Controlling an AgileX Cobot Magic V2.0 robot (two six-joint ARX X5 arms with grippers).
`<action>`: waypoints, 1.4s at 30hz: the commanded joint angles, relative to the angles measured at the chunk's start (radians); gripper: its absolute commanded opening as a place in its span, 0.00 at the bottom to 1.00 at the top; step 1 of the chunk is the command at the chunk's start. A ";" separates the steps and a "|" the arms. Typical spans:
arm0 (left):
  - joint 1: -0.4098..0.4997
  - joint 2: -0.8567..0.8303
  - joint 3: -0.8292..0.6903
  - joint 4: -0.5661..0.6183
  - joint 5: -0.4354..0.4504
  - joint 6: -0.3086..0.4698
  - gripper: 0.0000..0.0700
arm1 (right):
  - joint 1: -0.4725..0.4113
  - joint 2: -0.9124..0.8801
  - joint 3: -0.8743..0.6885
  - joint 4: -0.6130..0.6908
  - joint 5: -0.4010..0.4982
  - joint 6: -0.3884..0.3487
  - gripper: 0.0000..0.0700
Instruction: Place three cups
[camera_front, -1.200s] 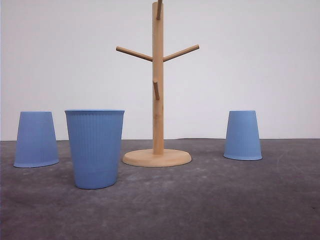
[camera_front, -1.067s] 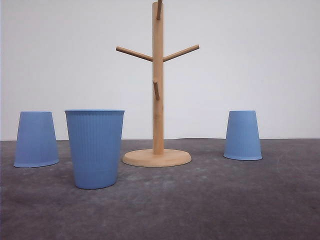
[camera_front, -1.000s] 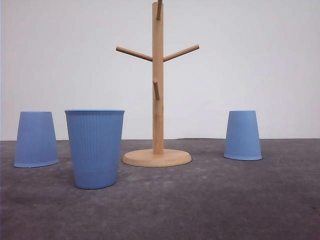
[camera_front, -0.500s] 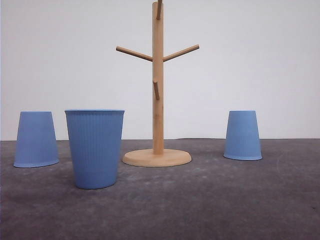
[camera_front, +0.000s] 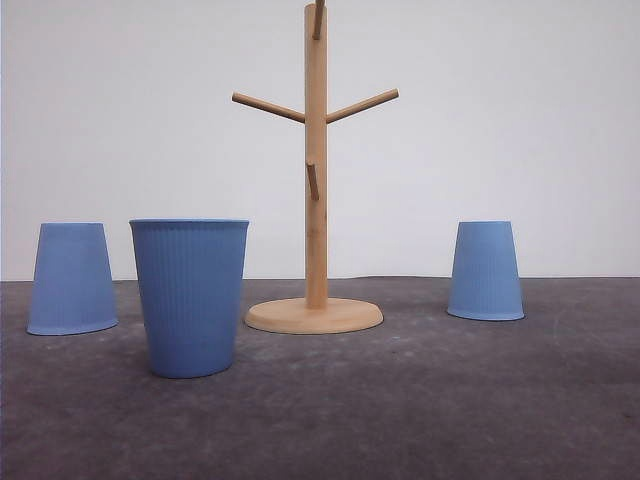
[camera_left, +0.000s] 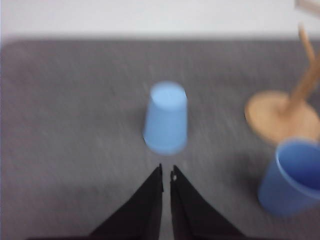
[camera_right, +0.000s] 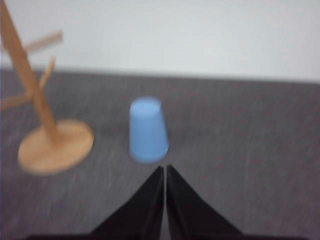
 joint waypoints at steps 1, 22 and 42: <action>-0.008 0.052 0.033 -0.029 0.027 0.036 0.01 | 0.000 0.043 0.017 -0.010 -0.020 -0.050 0.00; -0.349 0.249 0.125 -0.057 -0.004 0.147 0.38 | 0.276 0.115 0.022 -0.037 0.059 -0.181 0.40; -0.336 0.266 0.125 0.052 -0.176 0.035 0.68 | 0.276 0.115 0.022 0.005 0.059 -0.180 0.64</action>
